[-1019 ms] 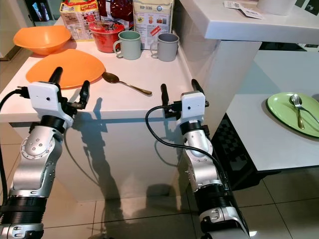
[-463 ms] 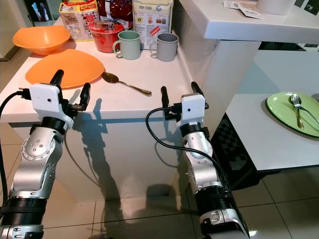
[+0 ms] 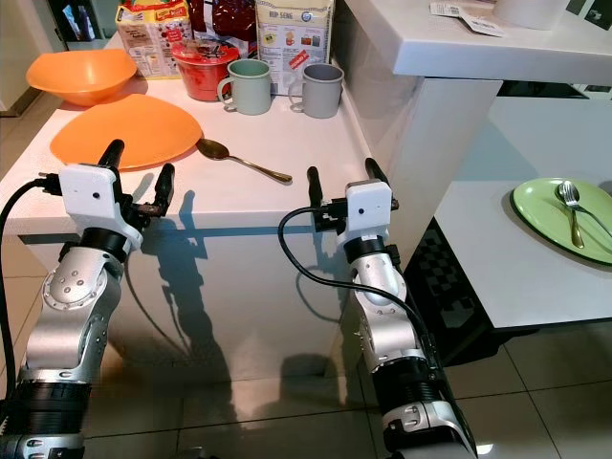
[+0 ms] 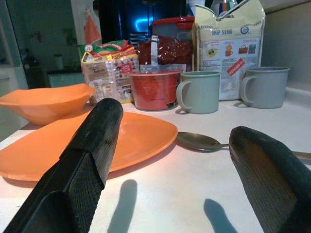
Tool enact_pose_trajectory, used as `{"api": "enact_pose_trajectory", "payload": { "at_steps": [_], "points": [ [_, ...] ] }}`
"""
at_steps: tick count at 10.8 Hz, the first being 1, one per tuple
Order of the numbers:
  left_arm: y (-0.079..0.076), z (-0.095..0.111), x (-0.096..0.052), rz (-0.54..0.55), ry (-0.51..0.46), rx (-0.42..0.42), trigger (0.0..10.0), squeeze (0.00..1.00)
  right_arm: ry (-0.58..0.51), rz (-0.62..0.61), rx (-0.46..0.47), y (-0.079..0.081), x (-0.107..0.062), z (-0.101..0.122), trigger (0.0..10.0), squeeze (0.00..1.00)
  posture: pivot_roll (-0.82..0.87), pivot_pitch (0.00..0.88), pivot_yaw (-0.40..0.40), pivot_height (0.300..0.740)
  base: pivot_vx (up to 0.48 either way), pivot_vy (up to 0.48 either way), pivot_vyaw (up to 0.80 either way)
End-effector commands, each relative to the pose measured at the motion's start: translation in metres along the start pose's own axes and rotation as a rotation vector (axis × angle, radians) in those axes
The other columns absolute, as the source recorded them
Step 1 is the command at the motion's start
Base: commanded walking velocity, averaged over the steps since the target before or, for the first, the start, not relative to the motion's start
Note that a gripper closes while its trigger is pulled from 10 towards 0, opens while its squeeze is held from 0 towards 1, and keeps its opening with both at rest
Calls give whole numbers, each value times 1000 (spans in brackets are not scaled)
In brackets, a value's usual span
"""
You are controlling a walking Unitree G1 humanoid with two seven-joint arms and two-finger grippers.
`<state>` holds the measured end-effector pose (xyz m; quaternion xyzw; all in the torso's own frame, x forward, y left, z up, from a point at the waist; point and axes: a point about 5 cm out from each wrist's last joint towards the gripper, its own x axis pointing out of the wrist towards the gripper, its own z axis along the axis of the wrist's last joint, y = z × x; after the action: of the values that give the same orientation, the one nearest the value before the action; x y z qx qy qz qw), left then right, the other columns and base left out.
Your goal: Setting the table
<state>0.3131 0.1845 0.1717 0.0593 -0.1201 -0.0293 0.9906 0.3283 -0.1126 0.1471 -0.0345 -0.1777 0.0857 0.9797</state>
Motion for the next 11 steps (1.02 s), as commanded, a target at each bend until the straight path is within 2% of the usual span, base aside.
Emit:
{"api": "enact_pose_trajectory", "payload": {
  "at_steps": [1,11],
  "points": [
    [0,-1,-2,9,7,-19,10000,0,17,1,-3,-2,-2,-2,10000,0,129,0,-31,740,0,0,0],
    [2,-5,-7,2,37,-4,10000,0,32,4,-2,3,-4,-5,10000,0,148,0,-23,740,0,0,0]
  ]
}}
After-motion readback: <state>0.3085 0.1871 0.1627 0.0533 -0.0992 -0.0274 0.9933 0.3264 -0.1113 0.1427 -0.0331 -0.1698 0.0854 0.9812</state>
